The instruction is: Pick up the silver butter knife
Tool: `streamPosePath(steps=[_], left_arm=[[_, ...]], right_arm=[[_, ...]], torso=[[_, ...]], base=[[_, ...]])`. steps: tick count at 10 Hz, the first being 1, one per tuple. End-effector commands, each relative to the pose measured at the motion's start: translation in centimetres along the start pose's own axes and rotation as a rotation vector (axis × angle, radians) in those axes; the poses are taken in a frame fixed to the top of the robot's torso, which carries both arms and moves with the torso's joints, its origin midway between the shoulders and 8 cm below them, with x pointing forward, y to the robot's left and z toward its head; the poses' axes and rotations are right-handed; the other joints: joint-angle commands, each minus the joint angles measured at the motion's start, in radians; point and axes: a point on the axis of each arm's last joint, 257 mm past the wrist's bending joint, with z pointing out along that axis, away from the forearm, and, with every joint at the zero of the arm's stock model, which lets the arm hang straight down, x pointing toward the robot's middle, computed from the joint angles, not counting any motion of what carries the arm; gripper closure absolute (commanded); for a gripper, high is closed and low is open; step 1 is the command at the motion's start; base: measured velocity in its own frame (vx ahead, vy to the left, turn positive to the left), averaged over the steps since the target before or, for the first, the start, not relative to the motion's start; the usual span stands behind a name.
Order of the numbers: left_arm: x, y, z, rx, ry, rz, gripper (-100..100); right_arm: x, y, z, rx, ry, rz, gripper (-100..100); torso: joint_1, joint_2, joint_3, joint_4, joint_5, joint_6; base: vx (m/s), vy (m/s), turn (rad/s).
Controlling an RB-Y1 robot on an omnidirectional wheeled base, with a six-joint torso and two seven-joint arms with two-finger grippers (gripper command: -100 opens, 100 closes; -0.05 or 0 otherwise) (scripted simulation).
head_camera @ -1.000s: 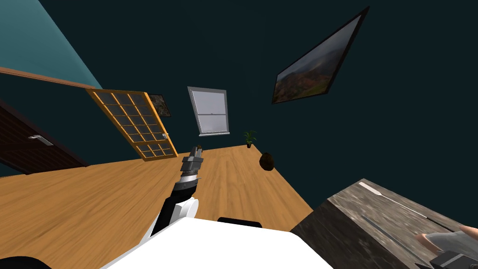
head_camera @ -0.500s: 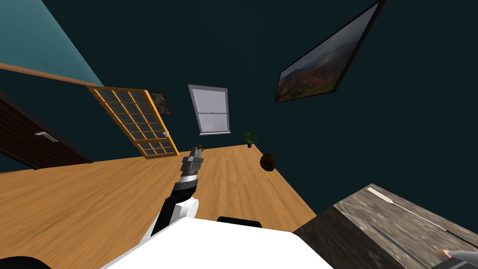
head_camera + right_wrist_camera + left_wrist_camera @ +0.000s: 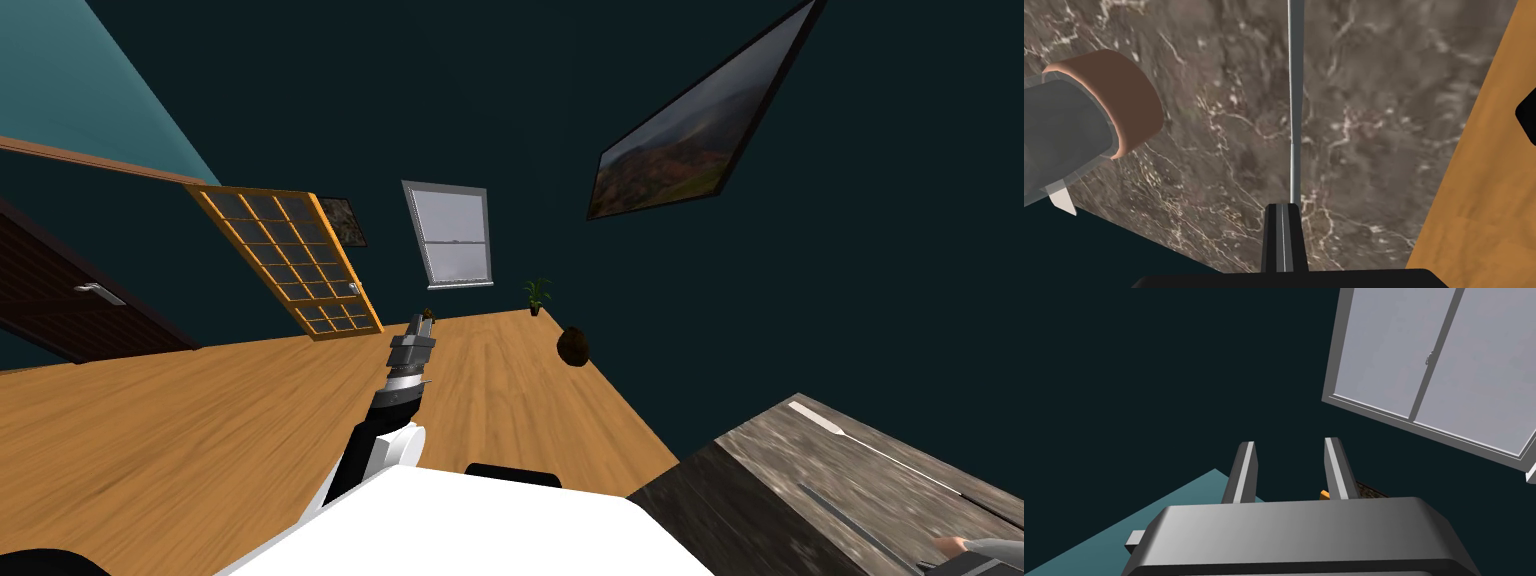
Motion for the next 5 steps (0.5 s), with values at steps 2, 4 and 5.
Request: streamPosePath(steps=[2, 4, 5], left_arm=[[0.0, 0.0, 0.0, 0.0, 0.0, 0.0, 0], [0.0, 0.0, 0.0, 0.0, 0.0, 0.0, 0], [0.0, 0.0, 0.0, 0.0, 0.0, 0.0, 0]], right_arm=[[-1.3, -3.3, -1.6, 0.054, -0.016, 0.006, -100], [-1.9, -4.3, -2.2, 0.07, -0.024, 0.011, -100], [-2.4, -5.2, -2.8, 0.084, -0.033, 0.018, -100]], torso=[[0.0, 0.0, 0.0, 0.0, 0.0, 0.0], [0.003, -0.001, 0.0, 0.0, 0.001, 0.0], [0.004, -0.001, 0.0, 0.0, 0.001, 0.0]], base=[[0.005, 0.019, 0.002], [0.007, 0.048, 0.0], [0.01, 0.059, 0.003]])
